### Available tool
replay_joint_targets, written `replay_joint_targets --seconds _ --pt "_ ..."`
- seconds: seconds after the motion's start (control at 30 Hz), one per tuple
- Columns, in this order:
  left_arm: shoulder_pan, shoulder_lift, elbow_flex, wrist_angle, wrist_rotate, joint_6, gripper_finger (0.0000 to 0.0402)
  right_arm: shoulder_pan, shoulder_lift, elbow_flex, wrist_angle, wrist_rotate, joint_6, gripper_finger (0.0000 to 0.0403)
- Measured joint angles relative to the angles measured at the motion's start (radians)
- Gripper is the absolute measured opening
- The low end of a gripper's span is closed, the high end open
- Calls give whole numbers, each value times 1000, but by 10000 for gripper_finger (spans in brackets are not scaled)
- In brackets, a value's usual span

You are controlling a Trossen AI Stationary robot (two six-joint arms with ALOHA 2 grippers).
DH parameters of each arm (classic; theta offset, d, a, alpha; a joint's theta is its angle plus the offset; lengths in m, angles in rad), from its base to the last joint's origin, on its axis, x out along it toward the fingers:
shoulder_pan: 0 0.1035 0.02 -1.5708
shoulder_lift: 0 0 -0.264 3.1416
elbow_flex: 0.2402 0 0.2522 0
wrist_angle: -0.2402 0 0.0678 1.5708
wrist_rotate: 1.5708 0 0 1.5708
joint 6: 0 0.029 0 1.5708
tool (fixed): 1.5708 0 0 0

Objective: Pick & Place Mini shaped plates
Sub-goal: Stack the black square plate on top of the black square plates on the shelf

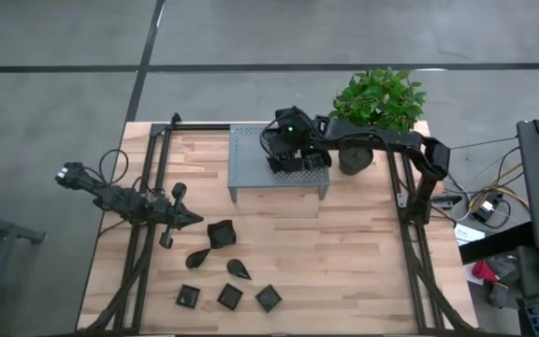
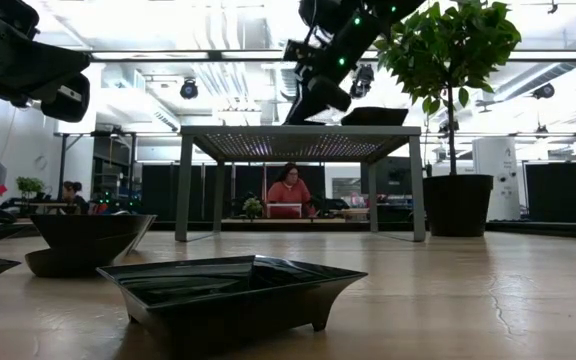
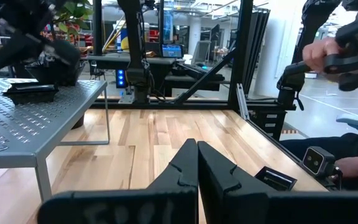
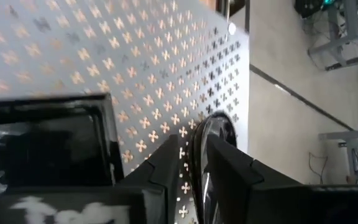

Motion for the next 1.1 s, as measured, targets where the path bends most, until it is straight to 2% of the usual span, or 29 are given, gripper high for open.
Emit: replay_joint_targets --seconds 0.17,0.33,0.5,0.73,1.0,1.1 --pt "0 0 0 0 0 0 0 49 -38 0 -36 -1 36 80" --pt "0 0 0 0 0 0 0 112 -93 0 -124 -27 170 65" --pt "0 0 0 0 0 0 0 208 -135 0 -196 -63 304 50" --pt "0 0 0 0 0 0 0 350 -159 -14 -260 -62 436 30" --pt "0 0 0 0 0 0 0 497 -160 -58 -253 -62 526 9" --pt "0 0 0 0 0 0 0 544 -160 -93 -192 -94 548 9"
